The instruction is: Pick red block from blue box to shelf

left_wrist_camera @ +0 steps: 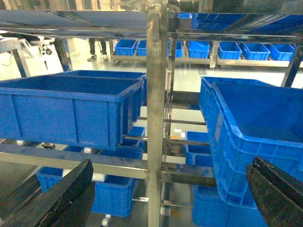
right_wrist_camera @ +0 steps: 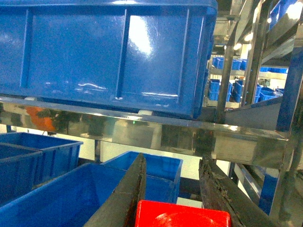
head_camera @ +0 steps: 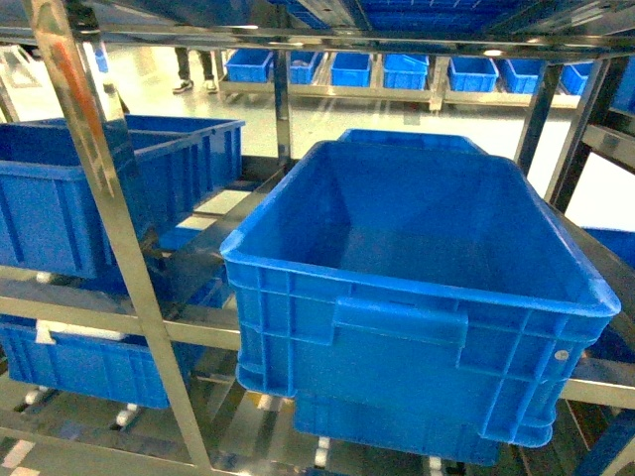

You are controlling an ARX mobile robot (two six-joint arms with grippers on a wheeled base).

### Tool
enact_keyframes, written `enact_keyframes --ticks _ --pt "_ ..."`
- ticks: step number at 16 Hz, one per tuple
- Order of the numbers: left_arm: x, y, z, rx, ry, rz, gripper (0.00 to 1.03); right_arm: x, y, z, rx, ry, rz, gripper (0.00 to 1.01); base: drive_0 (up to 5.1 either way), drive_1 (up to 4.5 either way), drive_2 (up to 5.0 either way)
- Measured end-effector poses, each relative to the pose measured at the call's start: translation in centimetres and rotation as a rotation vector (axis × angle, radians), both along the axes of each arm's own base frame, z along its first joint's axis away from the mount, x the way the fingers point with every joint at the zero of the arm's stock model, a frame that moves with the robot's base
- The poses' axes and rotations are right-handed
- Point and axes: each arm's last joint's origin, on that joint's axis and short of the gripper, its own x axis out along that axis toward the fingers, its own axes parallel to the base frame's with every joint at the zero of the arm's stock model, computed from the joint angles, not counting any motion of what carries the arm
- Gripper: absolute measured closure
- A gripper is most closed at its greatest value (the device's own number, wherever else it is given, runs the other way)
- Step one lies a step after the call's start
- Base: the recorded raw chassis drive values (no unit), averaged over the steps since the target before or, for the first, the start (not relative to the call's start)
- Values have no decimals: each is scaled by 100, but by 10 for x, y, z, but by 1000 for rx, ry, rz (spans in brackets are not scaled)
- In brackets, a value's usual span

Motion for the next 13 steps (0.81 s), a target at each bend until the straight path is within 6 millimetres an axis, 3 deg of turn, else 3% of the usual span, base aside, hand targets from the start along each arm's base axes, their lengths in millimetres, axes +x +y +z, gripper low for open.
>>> enact_keyframes --ticks 13 --pt "0 0 0 0 0 0 5 0 0 0 0 0 0 73 0 0 0"
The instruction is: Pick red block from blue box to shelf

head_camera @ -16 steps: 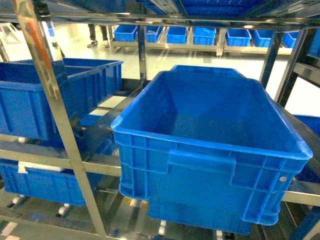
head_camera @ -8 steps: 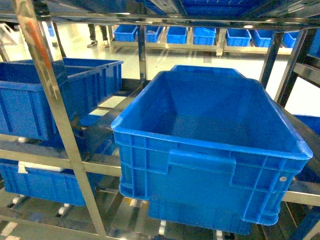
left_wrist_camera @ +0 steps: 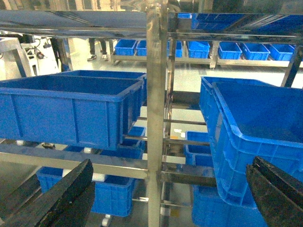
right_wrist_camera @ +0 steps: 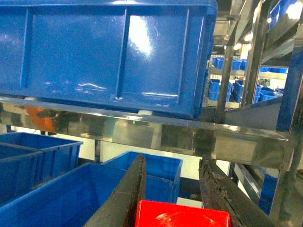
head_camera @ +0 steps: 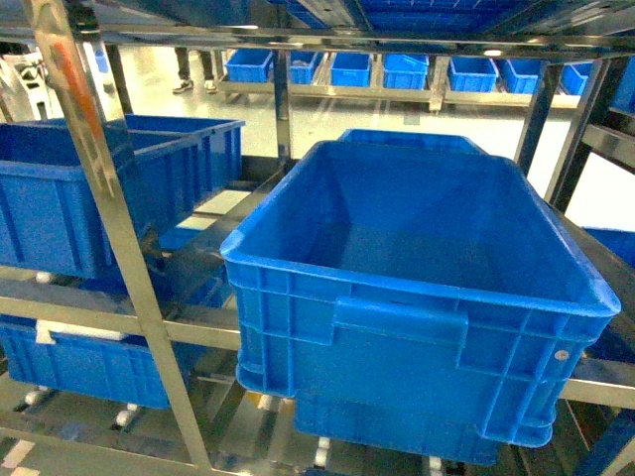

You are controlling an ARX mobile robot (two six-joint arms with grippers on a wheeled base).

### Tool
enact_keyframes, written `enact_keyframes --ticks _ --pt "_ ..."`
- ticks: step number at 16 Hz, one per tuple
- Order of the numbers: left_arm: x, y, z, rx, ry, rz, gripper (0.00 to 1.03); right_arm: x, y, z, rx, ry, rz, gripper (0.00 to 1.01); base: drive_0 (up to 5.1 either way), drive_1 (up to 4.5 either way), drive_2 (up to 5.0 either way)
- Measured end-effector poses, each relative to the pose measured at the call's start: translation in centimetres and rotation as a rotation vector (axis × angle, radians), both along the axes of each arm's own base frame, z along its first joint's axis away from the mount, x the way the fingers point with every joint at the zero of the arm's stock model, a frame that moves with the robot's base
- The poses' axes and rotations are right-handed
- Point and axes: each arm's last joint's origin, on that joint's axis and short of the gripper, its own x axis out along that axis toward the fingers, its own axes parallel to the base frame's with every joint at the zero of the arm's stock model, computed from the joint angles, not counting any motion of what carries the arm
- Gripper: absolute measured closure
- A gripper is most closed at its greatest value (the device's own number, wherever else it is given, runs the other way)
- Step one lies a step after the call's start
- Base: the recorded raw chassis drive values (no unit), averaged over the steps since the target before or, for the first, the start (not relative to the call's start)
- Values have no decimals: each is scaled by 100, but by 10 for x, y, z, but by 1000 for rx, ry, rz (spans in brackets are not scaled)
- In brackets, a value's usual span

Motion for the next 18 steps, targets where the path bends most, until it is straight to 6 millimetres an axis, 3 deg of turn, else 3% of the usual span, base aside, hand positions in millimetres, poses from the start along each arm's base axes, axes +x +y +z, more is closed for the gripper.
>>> enact_keyframes --ticks 18 --pt "0 0 0 0 0 0 5 0 -1 0 -1 -1 -1 73 0 0 0"
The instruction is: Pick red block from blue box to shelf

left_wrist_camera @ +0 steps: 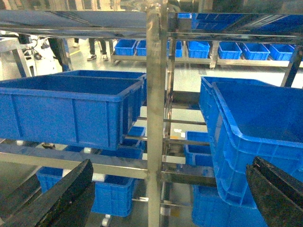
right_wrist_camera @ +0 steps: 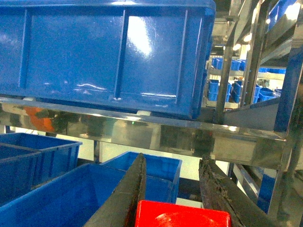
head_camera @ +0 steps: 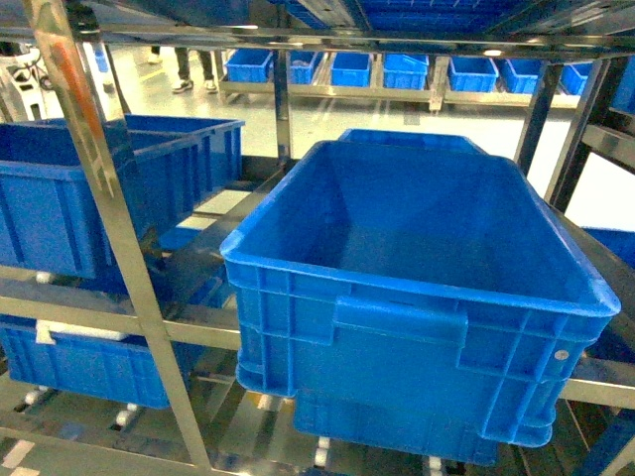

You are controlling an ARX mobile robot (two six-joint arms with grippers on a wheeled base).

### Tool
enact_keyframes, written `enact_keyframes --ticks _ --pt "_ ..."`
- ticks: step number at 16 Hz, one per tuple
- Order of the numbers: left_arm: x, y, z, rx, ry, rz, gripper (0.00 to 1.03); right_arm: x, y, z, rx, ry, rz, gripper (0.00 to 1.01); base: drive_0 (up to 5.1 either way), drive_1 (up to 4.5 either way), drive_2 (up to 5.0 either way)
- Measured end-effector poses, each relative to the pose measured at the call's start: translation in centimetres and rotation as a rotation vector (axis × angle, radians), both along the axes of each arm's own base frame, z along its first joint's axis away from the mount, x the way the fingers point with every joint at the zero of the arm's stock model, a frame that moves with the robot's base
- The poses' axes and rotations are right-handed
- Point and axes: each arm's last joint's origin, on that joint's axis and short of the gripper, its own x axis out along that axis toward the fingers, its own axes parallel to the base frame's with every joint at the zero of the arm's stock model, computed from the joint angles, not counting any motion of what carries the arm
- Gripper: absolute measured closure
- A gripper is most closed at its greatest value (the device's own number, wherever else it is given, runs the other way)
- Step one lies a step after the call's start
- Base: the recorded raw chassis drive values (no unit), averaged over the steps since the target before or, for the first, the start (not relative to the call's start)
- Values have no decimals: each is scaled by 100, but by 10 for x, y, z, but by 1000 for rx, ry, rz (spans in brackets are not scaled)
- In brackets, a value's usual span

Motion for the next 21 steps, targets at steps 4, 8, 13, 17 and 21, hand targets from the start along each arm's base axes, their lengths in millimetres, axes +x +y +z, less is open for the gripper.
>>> enact_keyframes --ticks 4,8,13,17,21 --pt "0 0 0 0 0 0 5 1 0 -6 27 71 10 73 0 0 0" --pt "0 0 0 0 0 0 5 17 1 -13 66 200 38 73 0 0 0" --pt "0 0 0 0 0 0 5 67 15 -15 57 364 191 73 0 0 0" --pt "0 0 0 0 0 0 5 89 27 -33 83 415 307 73 0 0 0" --pt "0 0 0 0 0 0 5 102 38 -48 65 455 342 73 0 0 0"
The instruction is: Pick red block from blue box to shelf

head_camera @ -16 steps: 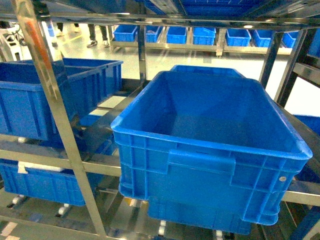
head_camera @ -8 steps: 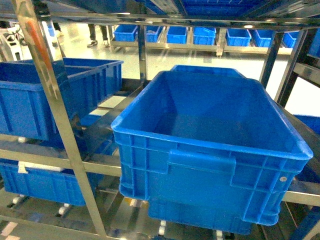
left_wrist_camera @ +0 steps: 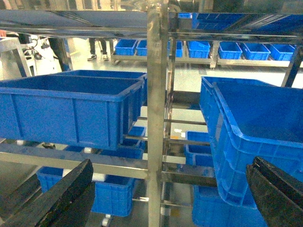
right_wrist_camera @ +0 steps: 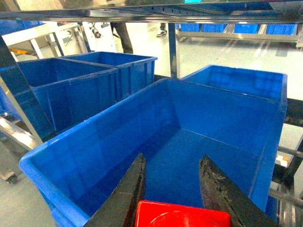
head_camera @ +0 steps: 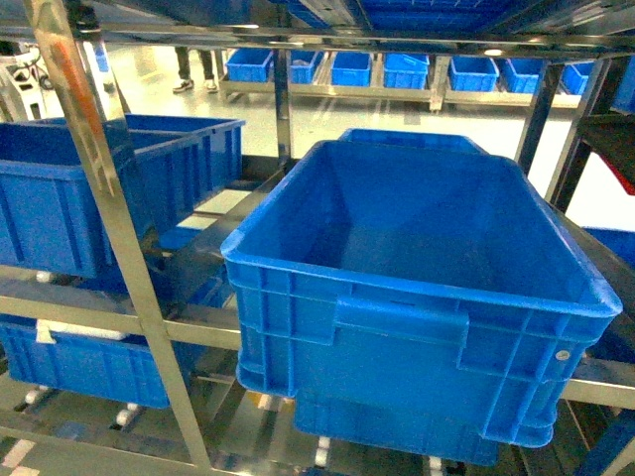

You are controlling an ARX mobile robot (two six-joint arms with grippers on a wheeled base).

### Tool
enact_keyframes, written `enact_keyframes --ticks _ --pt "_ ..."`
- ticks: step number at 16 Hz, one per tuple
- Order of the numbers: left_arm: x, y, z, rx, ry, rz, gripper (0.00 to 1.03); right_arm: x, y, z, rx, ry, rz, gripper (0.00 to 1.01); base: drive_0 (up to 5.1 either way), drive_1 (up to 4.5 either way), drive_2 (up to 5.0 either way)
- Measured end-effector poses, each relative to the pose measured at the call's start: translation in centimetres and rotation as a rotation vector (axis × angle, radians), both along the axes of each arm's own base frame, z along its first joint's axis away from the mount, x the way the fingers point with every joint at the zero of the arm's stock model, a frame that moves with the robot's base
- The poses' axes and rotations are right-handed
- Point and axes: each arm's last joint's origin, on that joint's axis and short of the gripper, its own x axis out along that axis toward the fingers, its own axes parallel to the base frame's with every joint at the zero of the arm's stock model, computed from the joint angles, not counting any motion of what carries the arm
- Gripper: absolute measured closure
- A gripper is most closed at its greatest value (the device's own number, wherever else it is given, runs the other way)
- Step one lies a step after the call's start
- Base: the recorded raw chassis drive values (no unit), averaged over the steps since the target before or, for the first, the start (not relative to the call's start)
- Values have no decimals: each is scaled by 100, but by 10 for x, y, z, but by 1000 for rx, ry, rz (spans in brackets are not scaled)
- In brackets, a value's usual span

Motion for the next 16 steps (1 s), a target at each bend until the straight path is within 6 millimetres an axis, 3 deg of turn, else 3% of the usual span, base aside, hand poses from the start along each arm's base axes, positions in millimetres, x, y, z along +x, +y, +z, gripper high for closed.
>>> enact_keyframes --ticks 7,16 --pt "0 0 0 0 0 0 5 48 11 -24 -115 -44 -13 73 0 0 0" --pt "0 0 0 0 0 0 5 62 13 -39 -140 -11 -14 73 0 0 0"
